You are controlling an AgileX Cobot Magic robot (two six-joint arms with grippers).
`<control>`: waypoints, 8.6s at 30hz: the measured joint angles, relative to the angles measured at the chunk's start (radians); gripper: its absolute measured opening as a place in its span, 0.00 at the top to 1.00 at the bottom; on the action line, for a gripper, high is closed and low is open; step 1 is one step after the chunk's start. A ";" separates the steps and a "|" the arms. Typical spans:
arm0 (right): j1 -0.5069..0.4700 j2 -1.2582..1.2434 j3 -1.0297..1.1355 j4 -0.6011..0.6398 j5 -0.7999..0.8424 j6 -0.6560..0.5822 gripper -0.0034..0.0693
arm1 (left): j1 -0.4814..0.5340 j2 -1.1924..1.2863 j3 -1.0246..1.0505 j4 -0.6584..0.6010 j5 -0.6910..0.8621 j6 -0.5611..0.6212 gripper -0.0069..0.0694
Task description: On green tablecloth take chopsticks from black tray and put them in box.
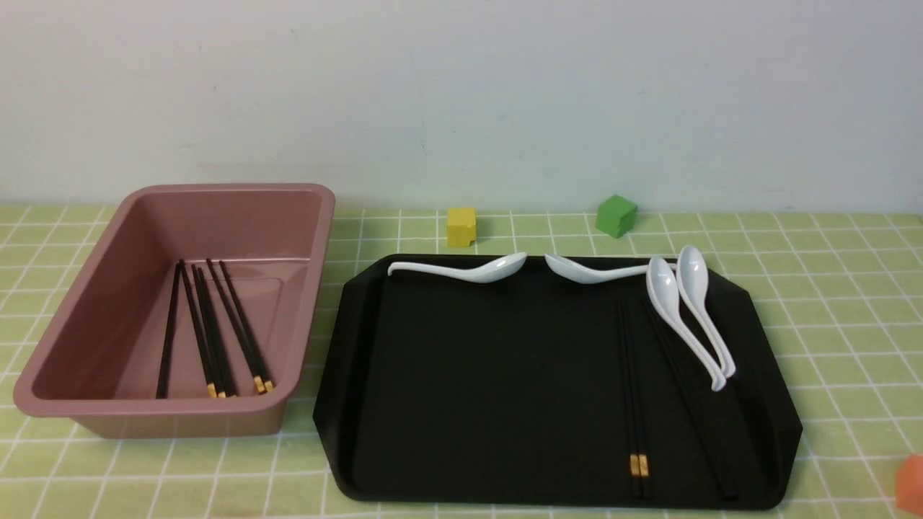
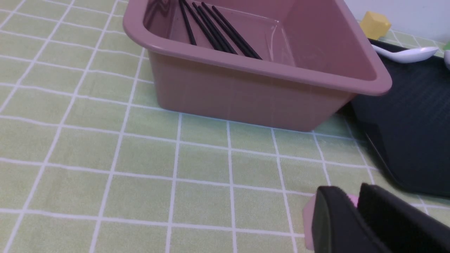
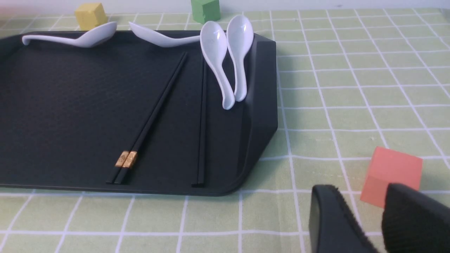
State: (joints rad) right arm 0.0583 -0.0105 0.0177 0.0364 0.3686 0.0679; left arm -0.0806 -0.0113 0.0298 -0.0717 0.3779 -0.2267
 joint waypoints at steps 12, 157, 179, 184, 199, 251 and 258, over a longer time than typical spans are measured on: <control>0.000 0.000 0.000 0.000 0.000 0.000 0.62 | 0.000 0.000 0.000 0.000 0.000 0.000 0.74; 0.431 1.748 -1.502 0.246 0.482 0.072 0.76 | 0.000 -0.001 0.000 0.000 0.001 0.000 0.62; 0.729 2.263 -1.907 0.905 -0.027 -0.551 0.69 | 0.000 -0.001 0.000 0.000 0.001 0.000 0.60; 0.720 2.262 -1.908 0.871 0.019 -0.555 0.58 | 0.000 -0.001 0.000 0.000 0.001 0.000 0.60; 0.635 1.974 -1.910 0.541 0.491 -0.551 0.97 | 0.000 -0.001 0.000 0.000 0.001 0.000 0.60; 0.221 0.401 -0.288 -0.183 -0.203 0.067 0.92 | 0.000 -0.001 0.000 0.000 0.001 0.000 0.60; 0.221 0.401 -0.286 -0.190 -0.201 0.068 0.91 | 0.000 -0.001 0.000 0.000 0.001 0.000 0.60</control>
State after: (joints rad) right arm 0.2794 0.3908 -0.2681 -0.1537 0.1676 0.1361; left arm -0.0806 -0.0121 0.0298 -0.0717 0.3786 -0.2267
